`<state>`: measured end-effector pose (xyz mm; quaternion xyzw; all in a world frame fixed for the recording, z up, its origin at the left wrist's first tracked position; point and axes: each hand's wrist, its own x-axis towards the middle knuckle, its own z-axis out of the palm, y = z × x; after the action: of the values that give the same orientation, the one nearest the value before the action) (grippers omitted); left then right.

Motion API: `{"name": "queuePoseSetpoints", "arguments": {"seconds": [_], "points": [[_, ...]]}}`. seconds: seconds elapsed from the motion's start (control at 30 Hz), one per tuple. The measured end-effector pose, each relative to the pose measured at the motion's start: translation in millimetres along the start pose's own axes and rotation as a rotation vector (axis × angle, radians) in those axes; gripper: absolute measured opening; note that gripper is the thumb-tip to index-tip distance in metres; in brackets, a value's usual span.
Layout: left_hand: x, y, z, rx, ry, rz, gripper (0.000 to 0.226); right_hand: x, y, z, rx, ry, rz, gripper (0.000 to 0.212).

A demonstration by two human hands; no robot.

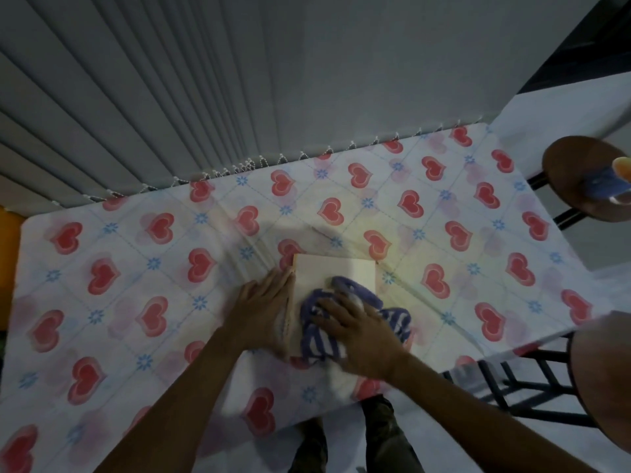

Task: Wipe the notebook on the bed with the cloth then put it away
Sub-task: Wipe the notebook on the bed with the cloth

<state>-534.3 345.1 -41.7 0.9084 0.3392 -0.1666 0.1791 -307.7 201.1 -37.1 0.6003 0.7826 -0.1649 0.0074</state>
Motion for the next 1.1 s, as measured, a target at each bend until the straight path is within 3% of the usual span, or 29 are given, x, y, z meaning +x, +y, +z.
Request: {"name": "queuePoseSetpoints", "arguments": {"seconds": [0.1, 0.23, 0.37, 0.53, 0.7, 0.8, 1.1], "points": [[1.6, -1.7, 0.3, 0.001, -0.019, 0.002, 0.161, 25.8, 27.7, -24.0, 0.047, -0.045, 0.171, 0.078], [0.8, -2.1, 2.3, -0.027, -0.006, -0.004, 0.159, 58.5, -0.4, -29.4, 0.08, -0.02, 0.299, 0.079], [0.5, -4.2, 3.6, -0.067, 0.005, 0.002, 0.154, 46.7, -35.0, -6.0, 0.111, -0.037, 0.189, 0.076], [0.4, -2.7, 6.1, -0.065, 0.038, 0.0, 0.138, 19.3, -14.5, 3.5, 0.079, 0.085, -0.007, 0.071], [1.1, -3.0, 6.4, -0.06, -0.007, -0.002, 0.158, 56.9, -0.1, -13.4, 0.053, -0.03, 0.109, 0.081], [2.2, -5.0, 9.6, -0.118, -0.001, -0.018, 0.163, 77.8, 4.1, -19.5, 0.042, -0.027, 0.107, 0.076], [5.2, -9.4, 14.0, -0.129, 0.009, -0.021, 0.164, 86.1, 1.3, -22.8, 0.072, -0.002, 0.13, 0.072]]}}
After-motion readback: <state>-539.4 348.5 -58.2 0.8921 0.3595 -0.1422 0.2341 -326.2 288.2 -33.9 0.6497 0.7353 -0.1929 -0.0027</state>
